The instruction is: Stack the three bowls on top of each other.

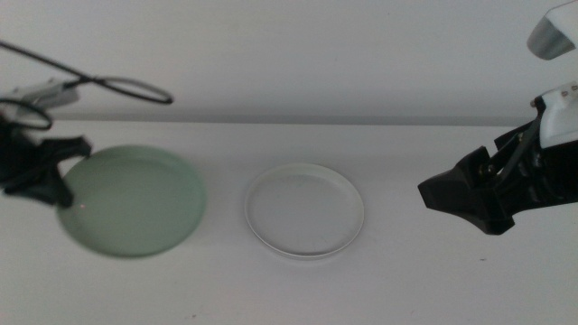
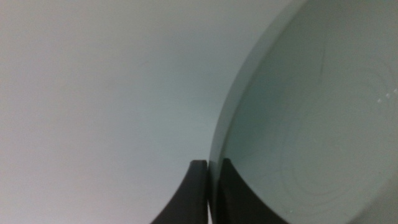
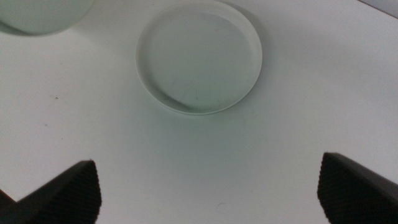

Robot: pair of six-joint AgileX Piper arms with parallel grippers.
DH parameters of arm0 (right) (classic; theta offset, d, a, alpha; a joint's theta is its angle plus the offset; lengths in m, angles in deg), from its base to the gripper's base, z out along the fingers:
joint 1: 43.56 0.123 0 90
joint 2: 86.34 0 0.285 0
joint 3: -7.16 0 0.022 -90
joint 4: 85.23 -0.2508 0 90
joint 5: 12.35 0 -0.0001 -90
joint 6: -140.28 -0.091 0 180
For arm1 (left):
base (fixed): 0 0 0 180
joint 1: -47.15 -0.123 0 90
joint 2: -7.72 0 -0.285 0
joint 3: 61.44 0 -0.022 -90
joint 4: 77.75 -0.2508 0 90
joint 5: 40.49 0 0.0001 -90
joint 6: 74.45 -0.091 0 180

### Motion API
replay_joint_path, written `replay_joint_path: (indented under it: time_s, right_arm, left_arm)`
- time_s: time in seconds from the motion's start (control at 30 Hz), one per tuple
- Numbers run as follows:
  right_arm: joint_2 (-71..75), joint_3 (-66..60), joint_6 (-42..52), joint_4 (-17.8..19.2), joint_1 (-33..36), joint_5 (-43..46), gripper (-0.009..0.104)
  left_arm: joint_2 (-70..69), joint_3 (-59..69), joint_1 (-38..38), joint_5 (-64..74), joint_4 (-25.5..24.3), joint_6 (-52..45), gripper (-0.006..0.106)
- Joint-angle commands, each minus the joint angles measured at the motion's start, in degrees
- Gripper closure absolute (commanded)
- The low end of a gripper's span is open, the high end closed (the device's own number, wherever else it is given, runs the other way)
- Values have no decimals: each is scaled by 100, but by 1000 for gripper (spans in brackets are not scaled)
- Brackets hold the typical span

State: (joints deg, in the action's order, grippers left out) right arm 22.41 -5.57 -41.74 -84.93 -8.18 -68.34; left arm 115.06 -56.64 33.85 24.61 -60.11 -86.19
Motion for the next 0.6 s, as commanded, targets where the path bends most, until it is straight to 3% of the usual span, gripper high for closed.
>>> replay_joint_path:
  time_s: [0.0,0.3,0.4,0.57]
  right_arm:
    - [27,21,32,40,1,22,2]
    - [27,21,32,40,1,22,2]
    - [27,21,32,40,1,22,2]
    - [27,21,32,40,1,22,2]
  left_arm:
    - [-83,-231,511,193,48,470,101]
    - [865,-1621,2949,30,-655,2384,101]
    - [1448,-2434,3370,520,-939,2566,101]
    - [2093,-3212,3554,897,-911,2575,101]
